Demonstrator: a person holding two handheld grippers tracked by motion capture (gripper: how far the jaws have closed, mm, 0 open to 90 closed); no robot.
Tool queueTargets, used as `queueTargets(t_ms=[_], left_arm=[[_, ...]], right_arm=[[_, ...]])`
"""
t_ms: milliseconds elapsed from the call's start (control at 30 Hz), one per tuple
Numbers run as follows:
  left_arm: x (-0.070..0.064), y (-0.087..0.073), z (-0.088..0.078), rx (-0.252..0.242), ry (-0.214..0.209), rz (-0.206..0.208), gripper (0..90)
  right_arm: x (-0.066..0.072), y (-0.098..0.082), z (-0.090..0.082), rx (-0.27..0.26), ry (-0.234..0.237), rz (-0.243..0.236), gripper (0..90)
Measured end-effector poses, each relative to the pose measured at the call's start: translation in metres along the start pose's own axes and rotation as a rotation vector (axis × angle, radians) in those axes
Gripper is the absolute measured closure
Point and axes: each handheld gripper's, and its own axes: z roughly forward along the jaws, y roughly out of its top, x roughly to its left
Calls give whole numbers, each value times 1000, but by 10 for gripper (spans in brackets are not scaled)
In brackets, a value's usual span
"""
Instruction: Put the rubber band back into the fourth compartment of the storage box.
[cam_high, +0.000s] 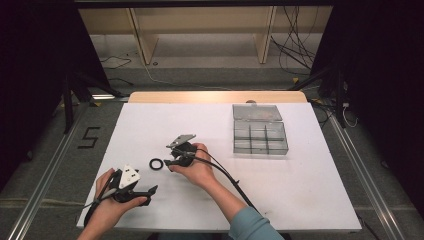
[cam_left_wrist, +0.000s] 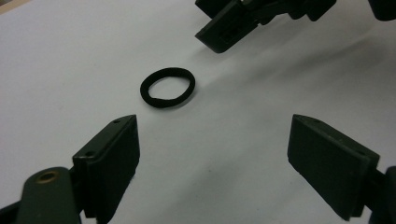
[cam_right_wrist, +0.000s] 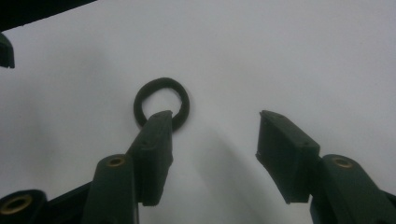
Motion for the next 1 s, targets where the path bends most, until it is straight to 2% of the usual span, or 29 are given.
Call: queueTargets(t_ms=[333,667,700,800,833,933,1000], left_arm=[[0,0,0,-2,0,2,166],[0,0,0,-4,-1,3,168],[0,0,0,-4,-1,2,168],[0,0,0,-4,0,3,168],[0,0,0,-3,-1,4,168],[-1,0,0,-3,-2,5,168],[-1,0,0,-3,-1,5,168]], right_arm=[[1,9,18,38,-3,7,552],[7,12,32,58,27,18,609],[8,12,35,77,25,11,630],[10,12,37,81,13,7,655],[12,13,37,91,6,-15,687],[17,15,38,106,-12,-43,755],[20,15,38,111,-20,-49,795]])
